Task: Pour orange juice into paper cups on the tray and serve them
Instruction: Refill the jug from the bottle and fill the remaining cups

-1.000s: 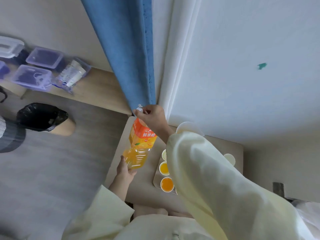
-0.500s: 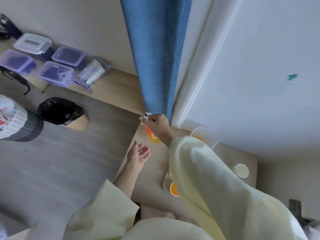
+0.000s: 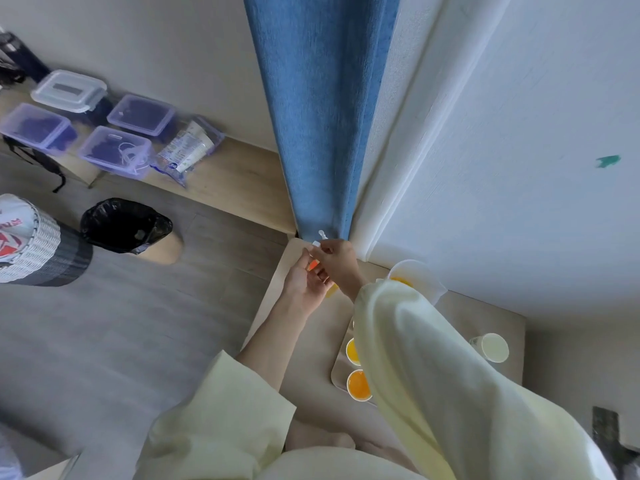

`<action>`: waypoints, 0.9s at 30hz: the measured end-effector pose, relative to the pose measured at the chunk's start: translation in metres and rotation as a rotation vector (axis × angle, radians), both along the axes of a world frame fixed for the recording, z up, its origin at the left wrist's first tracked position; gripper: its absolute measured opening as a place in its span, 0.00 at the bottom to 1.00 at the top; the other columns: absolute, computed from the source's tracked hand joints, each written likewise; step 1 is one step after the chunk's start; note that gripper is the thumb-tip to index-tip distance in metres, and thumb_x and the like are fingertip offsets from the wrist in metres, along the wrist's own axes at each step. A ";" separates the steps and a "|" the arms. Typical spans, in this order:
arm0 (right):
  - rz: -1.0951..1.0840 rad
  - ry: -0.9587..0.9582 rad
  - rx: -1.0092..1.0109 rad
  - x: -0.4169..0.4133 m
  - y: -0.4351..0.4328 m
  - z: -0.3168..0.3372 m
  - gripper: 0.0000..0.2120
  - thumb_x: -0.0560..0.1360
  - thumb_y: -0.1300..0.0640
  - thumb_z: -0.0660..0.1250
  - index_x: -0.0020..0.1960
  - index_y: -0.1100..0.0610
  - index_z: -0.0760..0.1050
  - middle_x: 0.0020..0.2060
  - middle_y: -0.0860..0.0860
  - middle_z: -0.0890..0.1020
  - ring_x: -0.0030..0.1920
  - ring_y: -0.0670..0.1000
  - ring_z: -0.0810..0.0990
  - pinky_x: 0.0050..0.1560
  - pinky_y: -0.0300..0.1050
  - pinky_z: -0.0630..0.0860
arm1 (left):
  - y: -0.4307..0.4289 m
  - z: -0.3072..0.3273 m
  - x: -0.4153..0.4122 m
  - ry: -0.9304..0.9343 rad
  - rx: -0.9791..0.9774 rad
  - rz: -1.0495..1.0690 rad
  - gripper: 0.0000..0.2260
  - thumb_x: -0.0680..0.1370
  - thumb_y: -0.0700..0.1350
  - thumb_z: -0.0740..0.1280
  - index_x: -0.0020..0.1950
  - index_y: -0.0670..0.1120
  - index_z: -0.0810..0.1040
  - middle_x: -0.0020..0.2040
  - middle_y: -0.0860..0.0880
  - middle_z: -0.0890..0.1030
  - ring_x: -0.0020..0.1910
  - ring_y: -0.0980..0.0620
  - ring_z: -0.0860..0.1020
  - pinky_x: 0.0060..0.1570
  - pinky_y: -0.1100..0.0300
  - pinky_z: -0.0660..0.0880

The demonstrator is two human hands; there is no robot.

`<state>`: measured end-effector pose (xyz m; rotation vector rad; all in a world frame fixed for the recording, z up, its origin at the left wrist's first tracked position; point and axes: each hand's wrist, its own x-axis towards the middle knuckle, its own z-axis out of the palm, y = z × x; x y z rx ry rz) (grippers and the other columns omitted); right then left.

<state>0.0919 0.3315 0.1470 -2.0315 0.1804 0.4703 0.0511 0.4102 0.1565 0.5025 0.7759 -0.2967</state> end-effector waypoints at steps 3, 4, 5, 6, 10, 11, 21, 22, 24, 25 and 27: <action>-0.021 -0.010 0.035 -0.004 0.001 0.002 0.12 0.66 0.42 0.67 0.35 0.51 0.78 0.31 0.57 0.81 0.37 0.60 0.81 0.43 0.59 0.79 | -0.003 -0.004 0.005 0.023 -0.036 0.063 0.17 0.84 0.51 0.55 0.57 0.41 0.77 0.45 0.44 0.85 0.43 0.50 0.84 0.40 0.57 0.80; -0.023 -0.015 0.047 -0.005 0.002 0.000 0.12 0.66 0.41 0.66 0.36 0.49 0.79 0.32 0.56 0.81 0.38 0.60 0.81 0.44 0.59 0.79 | -0.004 -0.006 0.005 0.032 -0.056 0.089 0.18 0.84 0.51 0.54 0.58 0.40 0.77 0.47 0.43 0.84 0.46 0.49 0.84 0.43 0.56 0.80; -0.025 -0.018 0.048 -0.005 0.003 -0.002 0.10 0.66 0.39 0.65 0.37 0.44 0.79 0.32 0.55 0.82 0.38 0.59 0.81 0.46 0.59 0.79 | -0.005 -0.008 0.005 0.040 -0.085 0.115 0.19 0.85 0.51 0.52 0.58 0.40 0.77 0.49 0.42 0.84 0.49 0.48 0.82 0.46 0.56 0.79; -0.024 -0.017 0.053 -0.003 0.003 -0.009 0.08 0.65 0.37 0.64 0.37 0.38 0.78 0.32 0.53 0.82 0.39 0.58 0.82 0.47 0.58 0.79 | -0.004 -0.011 0.005 0.046 -0.110 0.131 0.20 0.85 0.51 0.51 0.58 0.41 0.77 0.51 0.41 0.83 0.51 0.47 0.81 0.48 0.55 0.78; -0.031 -0.009 0.087 -0.005 0.002 -0.007 0.06 0.68 0.35 0.64 0.38 0.34 0.77 0.33 0.49 0.82 0.43 0.54 0.82 0.52 0.57 0.78 | -0.004 -0.021 0.005 -0.006 -0.198 0.155 0.18 0.84 0.49 0.53 0.62 0.40 0.76 0.56 0.42 0.82 0.58 0.47 0.79 0.59 0.54 0.74; -0.033 -0.005 0.102 -0.006 0.002 -0.001 0.05 0.71 0.39 0.66 0.40 0.37 0.79 0.36 0.51 0.83 0.44 0.54 0.82 0.54 0.56 0.77 | -0.005 -0.022 0.005 -0.026 -0.201 0.138 0.18 0.84 0.50 0.53 0.64 0.40 0.75 0.57 0.42 0.82 0.60 0.47 0.78 0.63 0.53 0.72; -0.002 0.004 0.147 -0.013 0.004 0.001 0.11 0.76 0.55 0.66 0.53 0.59 0.81 0.46 0.52 0.79 0.50 0.51 0.77 0.60 0.47 0.75 | -0.003 -0.020 0.001 -0.032 -0.236 0.163 0.18 0.84 0.50 0.53 0.57 0.38 0.76 0.48 0.43 0.83 0.48 0.48 0.83 0.51 0.56 0.79; -0.001 0.009 0.146 -0.012 0.006 -0.002 0.12 0.75 0.52 0.66 0.53 0.57 0.82 0.44 0.50 0.78 0.51 0.52 0.77 0.60 0.51 0.75 | -0.002 -0.020 0.000 -0.017 -0.226 0.175 0.19 0.85 0.49 0.53 0.54 0.38 0.77 0.46 0.42 0.84 0.45 0.48 0.84 0.47 0.57 0.81; 0.019 0.032 0.162 -0.011 0.008 -0.004 0.10 0.75 0.53 0.66 0.53 0.57 0.81 0.42 0.48 0.77 0.50 0.52 0.77 0.60 0.50 0.76 | 0.001 -0.019 -0.002 -0.010 -0.232 0.212 0.21 0.85 0.49 0.53 0.48 0.36 0.80 0.43 0.42 0.84 0.42 0.48 0.85 0.44 0.58 0.81; 0.038 0.041 0.179 -0.011 0.008 -0.003 0.09 0.77 0.56 0.66 0.54 0.58 0.81 0.44 0.49 0.77 0.50 0.50 0.78 0.59 0.47 0.76 | 0.002 -0.019 -0.003 -0.015 -0.241 0.233 0.23 0.84 0.49 0.53 0.45 0.36 0.81 0.41 0.42 0.84 0.41 0.48 0.84 0.44 0.58 0.81; 0.068 0.028 0.189 -0.012 0.009 -0.003 0.09 0.77 0.59 0.66 0.56 0.60 0.80 0.47 0.50 0.78 0.48 0.46 0.77 0.55 0.40 0.74 | 0.005 -0.021 -0.003 -0.015 -0.270 0.273 0.26 0.84 0.49 0.54 0.41 0.34 0.83 0.40 0.41 0.83 0.39 0.48 0.84 0.45 0.59 0.80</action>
